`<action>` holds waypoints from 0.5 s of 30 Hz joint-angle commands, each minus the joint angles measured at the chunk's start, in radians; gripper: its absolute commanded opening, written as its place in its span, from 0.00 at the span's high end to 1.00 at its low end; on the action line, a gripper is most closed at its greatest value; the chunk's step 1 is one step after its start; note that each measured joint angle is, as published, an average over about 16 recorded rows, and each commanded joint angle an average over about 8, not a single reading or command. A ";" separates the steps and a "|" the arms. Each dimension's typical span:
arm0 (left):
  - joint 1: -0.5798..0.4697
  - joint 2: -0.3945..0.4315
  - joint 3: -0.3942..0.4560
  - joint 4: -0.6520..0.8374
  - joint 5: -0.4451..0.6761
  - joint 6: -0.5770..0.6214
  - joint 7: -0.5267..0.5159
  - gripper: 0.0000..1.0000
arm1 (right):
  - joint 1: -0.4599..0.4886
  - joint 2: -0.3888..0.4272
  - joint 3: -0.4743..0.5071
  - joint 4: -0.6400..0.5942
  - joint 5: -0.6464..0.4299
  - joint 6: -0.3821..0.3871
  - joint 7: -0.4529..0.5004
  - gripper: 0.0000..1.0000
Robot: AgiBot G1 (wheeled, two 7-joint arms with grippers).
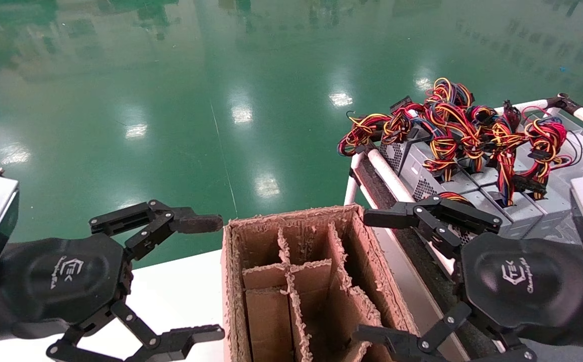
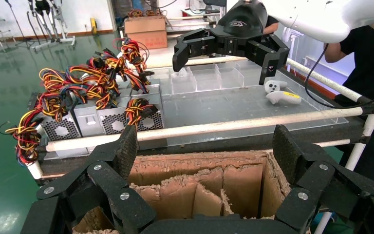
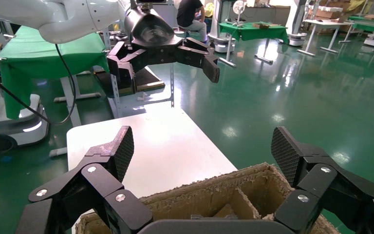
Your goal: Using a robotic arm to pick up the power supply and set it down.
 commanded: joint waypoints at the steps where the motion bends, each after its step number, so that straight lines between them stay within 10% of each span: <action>1: 0.000 0.000 0.000 0.000 0.000 0.000 0.000 0.00 | 0.000 0.000 0.000 0.000 0.000 0.000 0.000 0.00; 15: 0.000 0.000 0.000 0.000 0.000 0.000 0.000 0.00 | 0.000 0.001 0.000 -0.001 0.000 0.001 0.000 0.00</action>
